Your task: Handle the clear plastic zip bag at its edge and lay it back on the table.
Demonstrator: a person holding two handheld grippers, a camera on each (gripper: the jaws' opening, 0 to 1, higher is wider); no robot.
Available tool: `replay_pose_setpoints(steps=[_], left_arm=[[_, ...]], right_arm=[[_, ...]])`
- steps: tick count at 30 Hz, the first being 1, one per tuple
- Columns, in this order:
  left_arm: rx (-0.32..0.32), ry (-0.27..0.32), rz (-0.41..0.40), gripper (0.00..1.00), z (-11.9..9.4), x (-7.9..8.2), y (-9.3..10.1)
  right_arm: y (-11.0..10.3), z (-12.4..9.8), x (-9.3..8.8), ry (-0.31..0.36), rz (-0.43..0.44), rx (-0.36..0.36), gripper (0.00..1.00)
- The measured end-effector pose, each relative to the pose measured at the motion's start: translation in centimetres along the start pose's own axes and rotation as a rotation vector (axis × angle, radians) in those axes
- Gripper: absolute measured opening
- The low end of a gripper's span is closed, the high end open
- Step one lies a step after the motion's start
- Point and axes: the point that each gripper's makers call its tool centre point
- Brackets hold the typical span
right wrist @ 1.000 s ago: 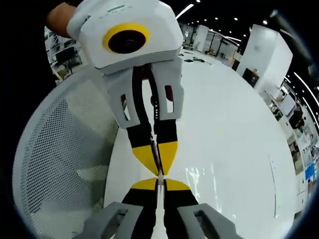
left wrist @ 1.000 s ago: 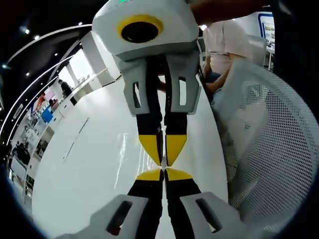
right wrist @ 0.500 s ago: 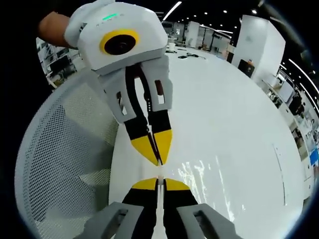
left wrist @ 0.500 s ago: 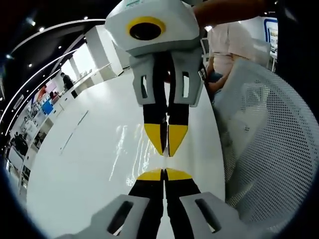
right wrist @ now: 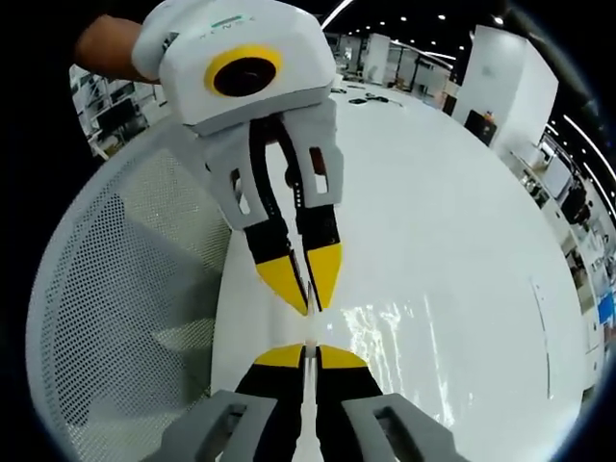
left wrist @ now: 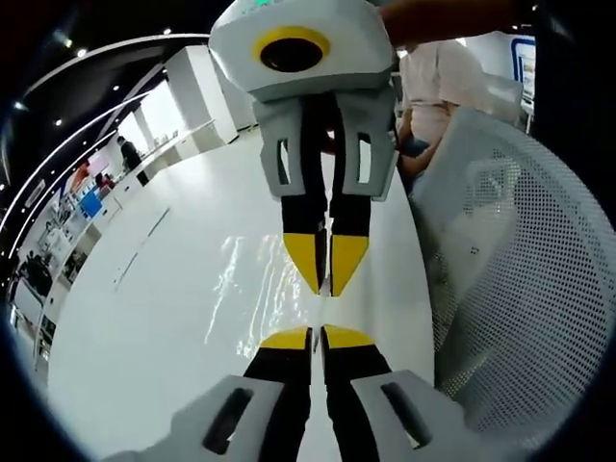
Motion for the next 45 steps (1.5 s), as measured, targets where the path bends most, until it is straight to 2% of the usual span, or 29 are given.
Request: replay_pose_setpoints(steps=[2,5,13,17,21,24,30,36,38,41,45], left_arm=[[-0.008,-0.005,0.016,0.05,0.35,0.16,0.39],[-0.008,-0.029,0.055,0.03,0.79,0.13,0.75],[-0.015,-0.041,0.063,0.0,0.83,0.08,0.59],[-0.024,-0.036,0.033,0.0,0.75,0.3,0.63],[-0.025,-0.031,0.044,0.0,0.65,0.45,0.8],[-0.028,-0.026,0.04,0.0,0.59,0.57,0.86],[-0.036,-0.019,0.044,0.0,0.62,0.57,0.84],[-0.043,-0.017,0.047,0.0,0.49,0.66,0.94],[-0.061,-0.028,0.012,0.0,0.55,0.5,0.94],[-0.049,-0.029,0.041,0.0,0.58,0.48,0.84],[-0.054,-0.041,0.039,0.0,0.72,0.46,0.99]], right_arm=[[0.13,0.07,0.26,0.002,0.005,-0.001,0.0],[0.23,0.29,0.51,0.003,0.004,-0.001,0.0],[0.17,0.27,0.32,-0.001,0.006,-0.01,0.0],[0.14,0.27,0.19,-0.007,0.009,-0.013,0.0],[0.17,0.32,0.09,-0.011,-0.014,-0.024,0.0],[-0.01,0.54,-0.06,-0.019,-0.065,-0.05,0.0],[-0.07,0.67,0.06,-0.017,-0.088,-0.065,0.0],[0.08,0.7,0.18,-0.021,-0.068,-0.064,0.0],[-0.03,0.71,0.26,-0.023,-0.069,-0.061,0.0],[0.02,0.76,0.31,-0.028,-0.067,-0.062,0.0],[-0.05,0.76,0.58,-0.025,-0.058,-0.053,0.0]])
Point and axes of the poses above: the point that each gripper's makers call its tool centre point, and the gripper's own axes: z roughly forward along the fingers, y roughly to its right, x roughly out of its top, and after that the axes turned 15 degrees about -y, right-handed
